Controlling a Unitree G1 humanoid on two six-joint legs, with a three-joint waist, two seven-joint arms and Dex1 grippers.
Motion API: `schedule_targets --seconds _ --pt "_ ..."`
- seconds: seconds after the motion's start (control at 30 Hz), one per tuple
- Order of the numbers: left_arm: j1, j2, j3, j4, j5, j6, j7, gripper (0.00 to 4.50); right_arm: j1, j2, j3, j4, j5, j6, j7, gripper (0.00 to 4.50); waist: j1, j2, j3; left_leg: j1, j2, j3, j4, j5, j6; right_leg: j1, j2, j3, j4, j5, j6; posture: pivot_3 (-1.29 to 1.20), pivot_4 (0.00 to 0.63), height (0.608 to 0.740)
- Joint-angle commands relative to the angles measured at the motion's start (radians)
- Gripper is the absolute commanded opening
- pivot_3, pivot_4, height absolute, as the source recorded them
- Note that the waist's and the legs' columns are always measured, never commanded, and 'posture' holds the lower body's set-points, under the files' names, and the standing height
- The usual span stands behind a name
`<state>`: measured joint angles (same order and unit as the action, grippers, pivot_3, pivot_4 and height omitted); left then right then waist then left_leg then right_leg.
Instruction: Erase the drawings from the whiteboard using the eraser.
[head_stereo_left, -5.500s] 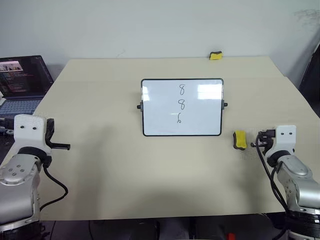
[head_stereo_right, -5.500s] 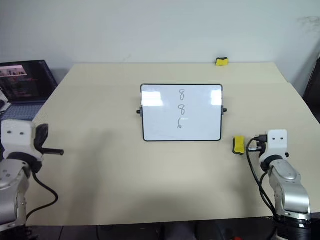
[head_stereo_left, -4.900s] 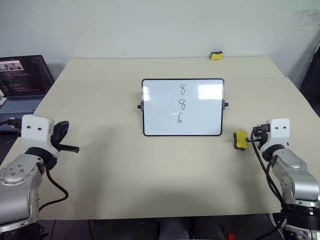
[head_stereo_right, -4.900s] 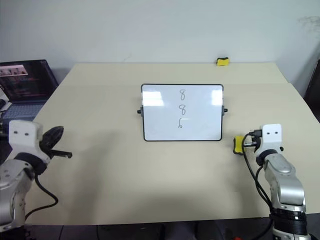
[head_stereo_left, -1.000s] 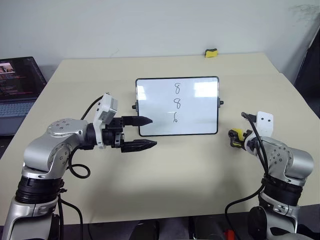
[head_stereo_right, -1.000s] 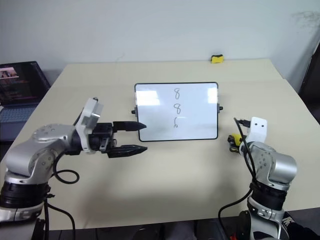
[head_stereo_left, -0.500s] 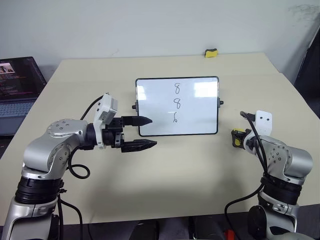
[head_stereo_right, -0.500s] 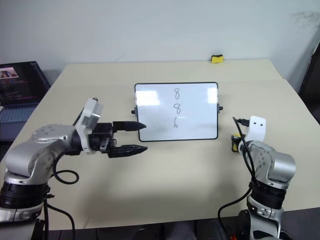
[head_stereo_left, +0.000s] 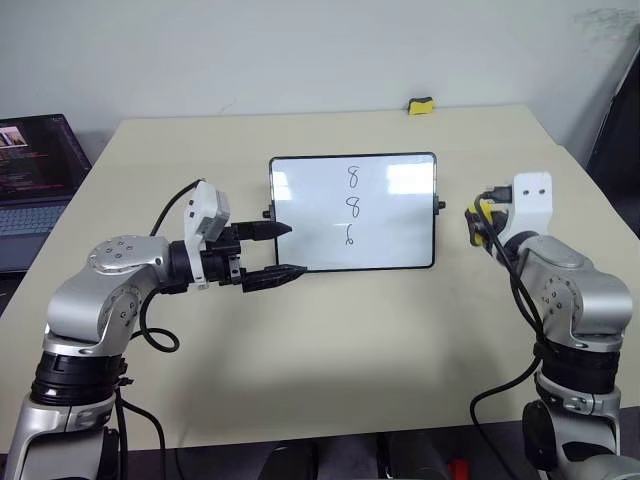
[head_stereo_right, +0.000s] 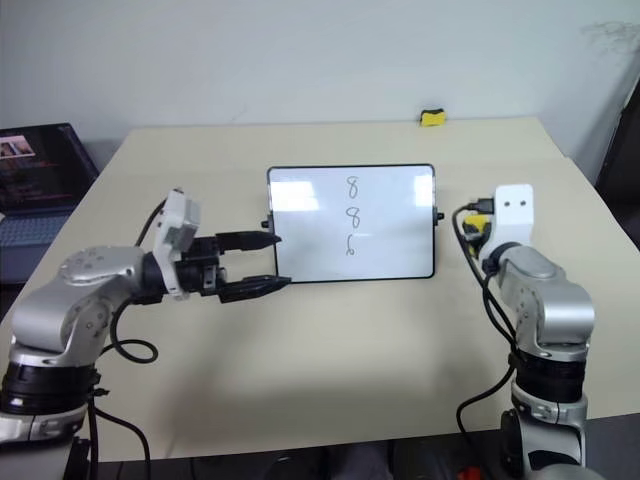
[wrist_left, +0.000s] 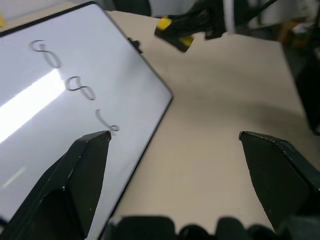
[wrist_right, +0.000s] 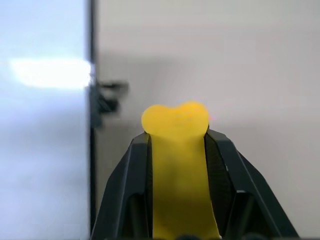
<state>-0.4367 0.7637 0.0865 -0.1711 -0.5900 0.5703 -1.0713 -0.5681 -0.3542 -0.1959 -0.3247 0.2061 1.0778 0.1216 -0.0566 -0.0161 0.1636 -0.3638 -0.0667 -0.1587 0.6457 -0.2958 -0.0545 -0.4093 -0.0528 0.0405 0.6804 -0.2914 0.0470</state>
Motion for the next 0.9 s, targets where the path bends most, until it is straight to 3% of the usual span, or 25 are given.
schedule_targets --seconds 0.03,0.4,0.9 --pt "0.02 -0.035 0.046 -0.012 0.026 -0.043 0.086 4.5 -0.033 -0.027 0.033 -0.004 -0.012 -0.086 0.03 1.09 0.0 0.0 0.0 0.0 0.0 0.0 0.0 0.0 0.0 0.0 0.0 0.0 0.0 0.0 0.0 0.0 0.15 0.74" --pt "0.172 -0.163 0.033 -0.13 0.092 -0.058 0.315 4.5 -0.127 -0.001 0.12 0.128 -0.032 -0.254 0.082 1.09 0.002 0.0 0.0 0.0 0.0 0.0 0.0 0.0 0.0 0.0 0.0 0.0 0.0 0.0 0.0 0.0 0.15 0.74" --pt "0.171 -0.248 0.008 -0.172 0.162 -0.076 0.487 4.5 -0.249 0.088 0.218 0.391 -0.071 -0.496 0.141 1.09 0.001 0.0 0.0 0.0 0.0 0.0 0.001 0.0 0.0 0.0 0.0 0.0 0.0 0.0 0.0 0.0 0.15 0.74"
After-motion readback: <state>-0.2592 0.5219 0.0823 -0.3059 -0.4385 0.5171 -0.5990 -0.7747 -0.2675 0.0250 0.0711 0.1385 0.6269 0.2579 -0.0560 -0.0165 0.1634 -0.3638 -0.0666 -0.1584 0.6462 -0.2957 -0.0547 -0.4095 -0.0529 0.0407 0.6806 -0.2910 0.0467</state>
